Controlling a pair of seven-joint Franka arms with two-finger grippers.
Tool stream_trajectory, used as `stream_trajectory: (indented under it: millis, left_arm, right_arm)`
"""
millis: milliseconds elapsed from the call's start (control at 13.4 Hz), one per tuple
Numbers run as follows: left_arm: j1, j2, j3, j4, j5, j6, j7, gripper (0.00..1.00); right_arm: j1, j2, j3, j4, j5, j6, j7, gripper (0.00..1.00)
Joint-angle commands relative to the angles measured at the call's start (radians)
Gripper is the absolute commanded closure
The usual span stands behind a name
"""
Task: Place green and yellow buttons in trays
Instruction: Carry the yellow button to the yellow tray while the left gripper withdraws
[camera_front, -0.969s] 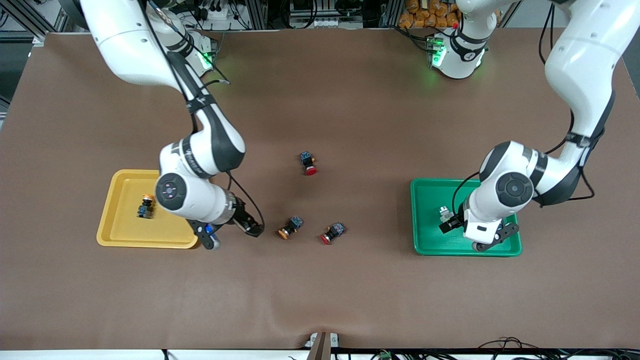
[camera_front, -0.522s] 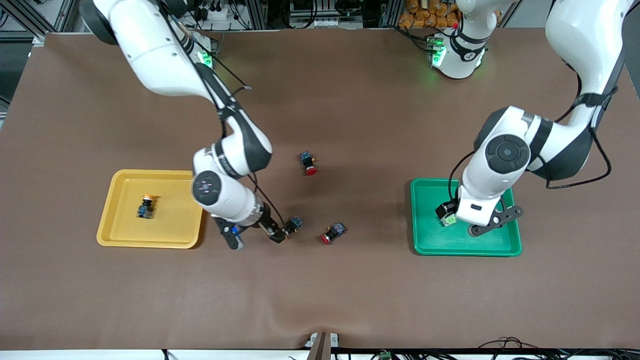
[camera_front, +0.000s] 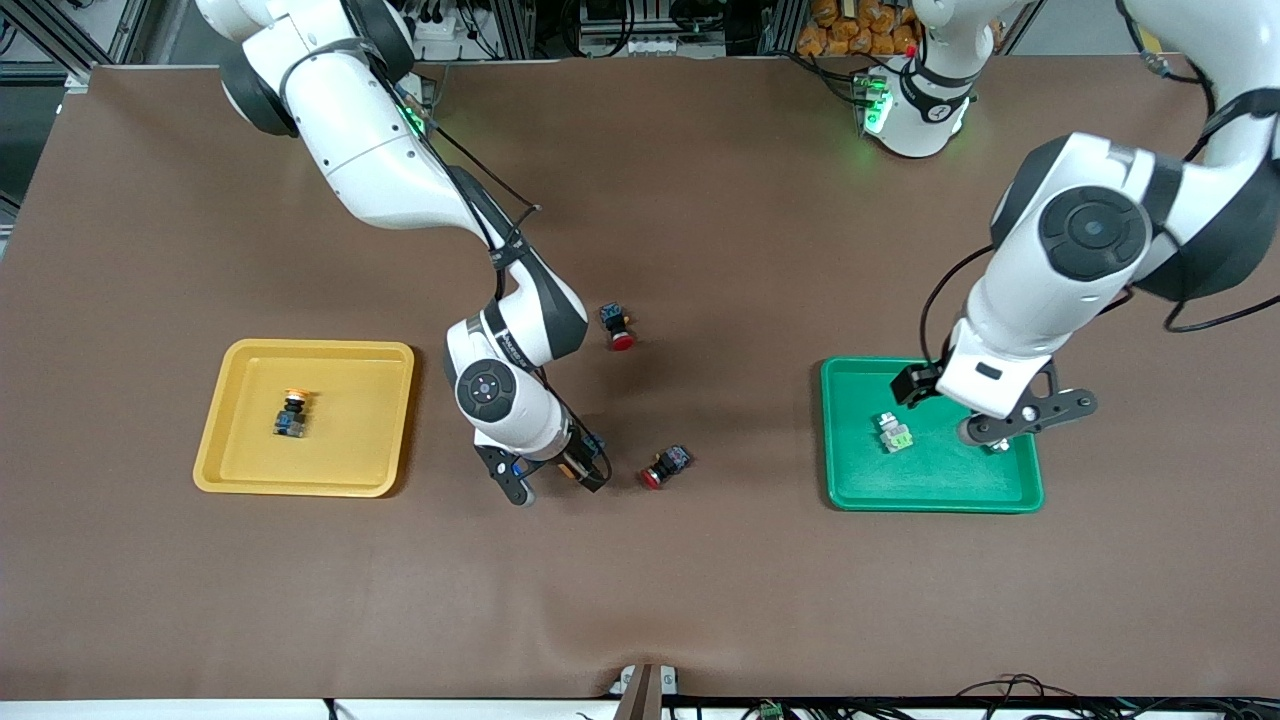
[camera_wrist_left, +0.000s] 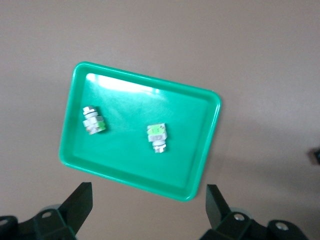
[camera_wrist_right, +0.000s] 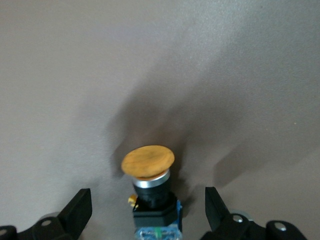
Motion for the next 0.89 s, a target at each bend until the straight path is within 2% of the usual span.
stream_trajectory:
  millis: [0,75,224,671,820]
  left_arm:
    - [0.011,-0.012,-0.022,0.079,-0.018,-0.096,0.087,0.0]
    - [0.011,-0.012,-0.025,0.1,-0.03,-0.129,0.098,0.0]
    - [0.016,-0.012,-0.027,0.134,-0.058,-0.155,0.101,0.0]
    - [0.026,-0.021,-0.025,0.191,-0.061,-0.204,0.162,0.0]
    - [0.027,-0.082,0.007,0.191,-0.108,-0.204,0.196,0.0]
  right_arm:
    - [0.016,0.03,-0.009,0.044,-0.025,-0.011,0.021,0.28]
    - [0.02,0.03,-0.009,0.041,-0.033,-0.011,0.021,0.48]
    - [0.014,0.028,-0.007,0.041,-0.088,-0.022,0.01,1.0]
    - [-0.055,-0.031,0.0,0.073,-0.08,-0.248,-0.09,1.0]
    - [-0.111,-0.068,0.005,0.073,-0.071,-0.348,-0.216,1.0]
